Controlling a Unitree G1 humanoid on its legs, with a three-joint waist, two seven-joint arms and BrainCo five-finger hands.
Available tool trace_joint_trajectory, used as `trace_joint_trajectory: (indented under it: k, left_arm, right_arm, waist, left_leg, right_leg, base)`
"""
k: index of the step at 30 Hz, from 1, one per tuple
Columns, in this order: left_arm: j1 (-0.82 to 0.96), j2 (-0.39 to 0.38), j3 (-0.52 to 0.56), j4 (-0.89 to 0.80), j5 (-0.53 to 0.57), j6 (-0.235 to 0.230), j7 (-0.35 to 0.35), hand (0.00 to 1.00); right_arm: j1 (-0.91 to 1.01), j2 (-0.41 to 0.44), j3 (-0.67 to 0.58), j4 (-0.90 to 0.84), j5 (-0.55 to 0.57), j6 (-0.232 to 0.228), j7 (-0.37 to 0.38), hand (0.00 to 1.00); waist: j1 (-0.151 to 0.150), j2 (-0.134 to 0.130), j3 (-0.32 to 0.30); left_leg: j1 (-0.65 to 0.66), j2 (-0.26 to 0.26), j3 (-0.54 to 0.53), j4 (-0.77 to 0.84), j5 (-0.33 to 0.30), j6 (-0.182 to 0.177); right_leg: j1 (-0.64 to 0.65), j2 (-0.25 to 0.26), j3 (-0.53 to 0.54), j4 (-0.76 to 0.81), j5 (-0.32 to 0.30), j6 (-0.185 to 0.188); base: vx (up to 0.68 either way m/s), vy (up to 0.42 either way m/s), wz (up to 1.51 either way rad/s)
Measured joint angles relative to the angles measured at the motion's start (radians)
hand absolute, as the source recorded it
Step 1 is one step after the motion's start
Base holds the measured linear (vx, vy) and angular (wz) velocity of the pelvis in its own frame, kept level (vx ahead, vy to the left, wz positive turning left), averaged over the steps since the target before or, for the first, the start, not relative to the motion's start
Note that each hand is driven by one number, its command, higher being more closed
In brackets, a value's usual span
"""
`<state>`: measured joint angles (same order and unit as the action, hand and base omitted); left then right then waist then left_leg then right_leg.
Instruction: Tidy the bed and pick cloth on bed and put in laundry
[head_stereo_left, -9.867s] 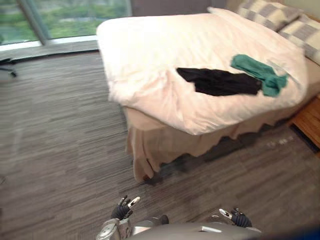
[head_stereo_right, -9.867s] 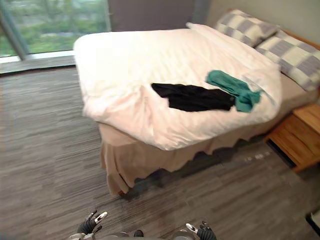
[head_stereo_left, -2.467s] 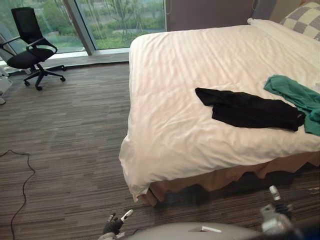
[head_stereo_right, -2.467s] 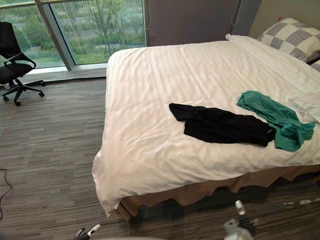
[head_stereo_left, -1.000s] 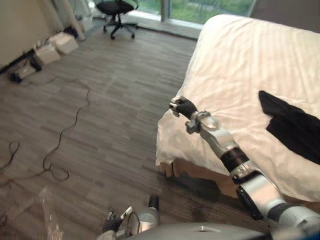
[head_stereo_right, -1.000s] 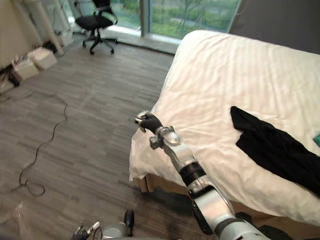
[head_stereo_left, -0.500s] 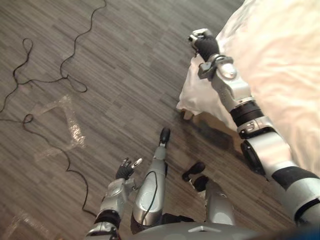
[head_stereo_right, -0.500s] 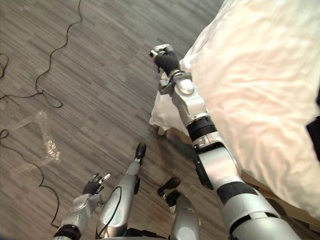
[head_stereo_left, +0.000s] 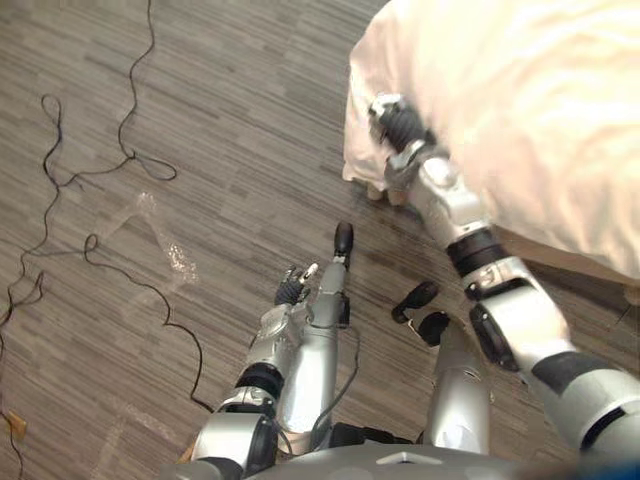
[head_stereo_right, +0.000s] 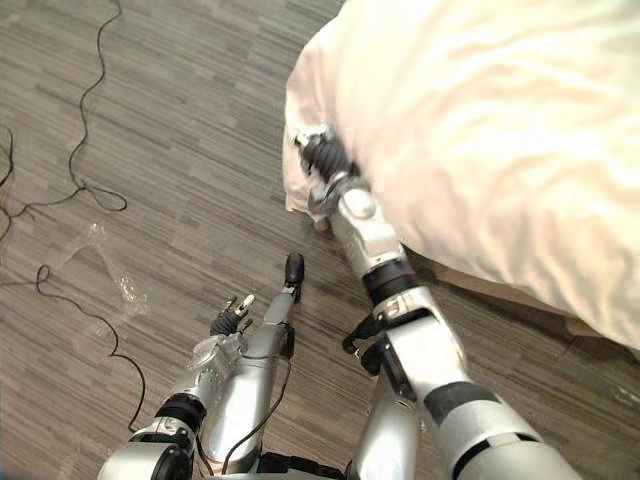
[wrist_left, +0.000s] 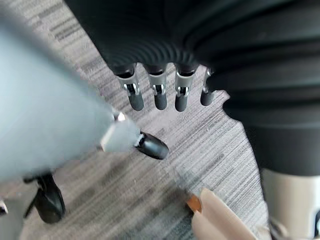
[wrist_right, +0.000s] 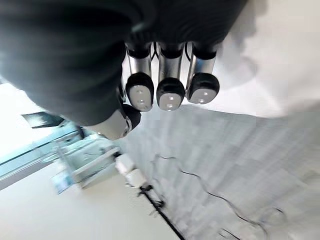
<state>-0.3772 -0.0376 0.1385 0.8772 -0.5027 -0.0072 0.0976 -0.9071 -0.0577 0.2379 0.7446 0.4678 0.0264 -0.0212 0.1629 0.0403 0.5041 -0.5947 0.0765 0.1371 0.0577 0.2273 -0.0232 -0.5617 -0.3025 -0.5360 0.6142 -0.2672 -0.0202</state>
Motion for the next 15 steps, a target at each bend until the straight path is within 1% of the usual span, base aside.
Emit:
trace_joint_trajectory:
  k: [3,5,7,9,11,12,13,14,15]
  left_arm:
    - [-0.049,-0.014,0.035,0.0,-0.03,0.005,0.023,0.0]
    - [-0.069,-0.015,0.045,0.0,-0.049,0.014,0.033,0.0]
    - [-0.076,-0.016,0.061,0.004,-0.069,0.025,0.033,0.0]
    - [-0.075,-0.011,0.06,0.012,-0.076,0.032,0.034,0.0]
    - [-0.073,-0.013,0.059,0.013,-0.076,0.042,0.034,0.0]
    - [-0.07,-0.012,0.059,0.014,-0.076,0.046,0.034,0.0]
    - [-0.065,-0.006,0.055,0.014,-0.076,0.05,0.033,0.0]
    - [-0.063,-0.004,0.053,0.014,-0.075,0.052,0.033,0.0]
    - [-0.055,0.008,0.028,0.013,-0.075,0.062,0.033,0.0]
  right_arm:
    - [0.098,0.019,0.01,0.06,0.0,0.004,-0.008,1.0]
    - [0.145,0.008,0.006,0.084,0.002,0.003,-0.013,1.0]
    - [0.18,-0.001,-0.002,0.1,0.005,-0.009,-0.013,1.0]
    - [0.229,-0.001,-0.018,0.102,0.039,-0.043,-0.006,1.0]
    - [0.27,-0.001,-0.037,0.102,0.058,-0.067,0.002,1.0]
    - [0.306,-0.001,-0.054,0.102,0.088,-0.089,0.011,1.0]
    - [0.365,0.001,-0.082,0.102,0.135,-0.115,0.02,1.0]
    - [0.377,0.001,-0.091,0.101,0.15,-0.122,0.023,1.0]
    - [0.425,0.002,-0.125,0.094,0.198,-0.143,0.036,1.0]
  waist:
    - [-0.027,0.0,0.0]
    - [-0.045,0.0,0.0]
    - [-0.073,0.0,0.0]
    - [-0.092,-0.001,-0.001]
    - [-0.096,-0.002,-0.002]
    - [-0.106,-0.002,-0.002]
    - [-0.119,-0.005,-0.006]
    - [-0.12,-0.006,-0.006]
    - [-0.125,-0.006,-0.006]
  left_leg:
    - [0.0,0.001,0.021,0.007,-0.005,0.006]
    - [0.003,0.001,0.031,0.017,-0.005,0.006]
    - [0.022,0.001,0.051,0.014,-0.007,0.007]
    - [0.054,0.005,0.064,0.012,-0.019,0.004]
    - [0.083,0.013,0.079,0.011,-0.037,0.003]
    - [0.11,0.017,0.09,0.002,-0.039,0.003]
    - [0.145,0.029,0.122,-0.009,-0.038,0.003]
    - [0.152,0.031,0.127,-0.011,-0.039,0.003]
    - [0.182,0.032,0.141,-0.023,-0.039,0.002]
  right_leg:
    - [-0.005,-0.005,0.009,0.004,0.001,0.0]
    - [-0.004,-0.006,0.022,0.006,0.001,0.001]
    - [0.002,-0.007,0.036,0.005,0.003,0.002]
    - [0.028,-0.002,0.047,-0.001,0.003,0.002]
    - [0.052,0.006,0.057,-0.013,0.006,0.003]
    - [0.076,0.012,0.06,-0.023,0.007,0.004]
    - [0.101,0.024,0.071,-0.04,0.011,0.007]
    - [0.106,0.026,0.074,-0.042,0.012,0.007]
    - [0.124,0.034,0.089,-0.055,0.015,0.01]
  base:
    - [0.04,-0.049,-0.09]
    - [0.03,-0.047,-0.11]
    - [0.02,-0.049,-0.19]
    - [0.01,-0.044,-0.2]
    - [0.01,-0.051,-0.24]
    - [0.02,-0.066,-0.28]
    - [0.02,-0.046,-0.23]
    - [0.03,-0.04,-0.31]
    - [0.04,-0.021,-0.39]
